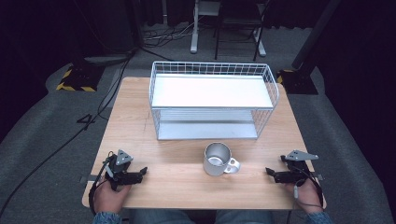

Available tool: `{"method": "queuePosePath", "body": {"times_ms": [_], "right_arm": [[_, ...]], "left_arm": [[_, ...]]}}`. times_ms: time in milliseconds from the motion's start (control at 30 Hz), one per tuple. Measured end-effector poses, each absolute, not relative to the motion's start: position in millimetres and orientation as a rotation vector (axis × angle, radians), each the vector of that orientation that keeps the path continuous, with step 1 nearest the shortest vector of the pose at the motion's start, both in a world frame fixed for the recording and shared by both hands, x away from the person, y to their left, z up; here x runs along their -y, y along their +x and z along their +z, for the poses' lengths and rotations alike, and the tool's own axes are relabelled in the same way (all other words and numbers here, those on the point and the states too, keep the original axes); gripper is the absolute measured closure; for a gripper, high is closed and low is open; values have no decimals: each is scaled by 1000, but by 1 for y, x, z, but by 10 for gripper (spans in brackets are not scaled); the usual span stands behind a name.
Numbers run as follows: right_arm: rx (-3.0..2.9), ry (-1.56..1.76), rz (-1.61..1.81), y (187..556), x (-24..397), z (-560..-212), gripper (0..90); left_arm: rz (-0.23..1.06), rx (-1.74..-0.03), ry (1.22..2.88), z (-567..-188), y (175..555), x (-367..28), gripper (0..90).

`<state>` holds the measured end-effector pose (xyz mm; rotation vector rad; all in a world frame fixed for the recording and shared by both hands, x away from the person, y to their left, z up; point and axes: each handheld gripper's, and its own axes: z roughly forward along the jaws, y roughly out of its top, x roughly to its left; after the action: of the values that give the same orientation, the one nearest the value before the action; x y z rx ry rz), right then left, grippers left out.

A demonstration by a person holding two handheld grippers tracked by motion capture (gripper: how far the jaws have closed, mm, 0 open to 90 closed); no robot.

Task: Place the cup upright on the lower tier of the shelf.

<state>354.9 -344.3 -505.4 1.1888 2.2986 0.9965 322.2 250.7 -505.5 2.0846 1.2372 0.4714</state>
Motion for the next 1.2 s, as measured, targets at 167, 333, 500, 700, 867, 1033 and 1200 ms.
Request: {"method": "queuePosePath", "body": {"times_ms": [167,333,500,700,867,1033,1200], "right_arm": [[-2296,1191,995,355,344,-505,103],[-2304,1183,992,355,344,-505,90],[-2306,1181,989,355,344,-505,86],[-2298,1187,995,353,344,-505,108],[-2300,1186,1009,350,344,-504,130],[-2301,1167,1036,344,340,-496,140],[-2309,1113,1086,338,328,-481,141]], "left_arm": [[472,-1239,2082,-506,322,-251,161],[472,-1239,2082,-506,322,-251,160],[471,-1239,2082,-506,322,-251,161],[471,-1240,2082,-506,322,-251,160],[474,-1239,2079,-506,323,-251,161],[473,-1241,2077,-506,323,-251,161],[477,-1242,2078,-506,325,-251,161]]}}
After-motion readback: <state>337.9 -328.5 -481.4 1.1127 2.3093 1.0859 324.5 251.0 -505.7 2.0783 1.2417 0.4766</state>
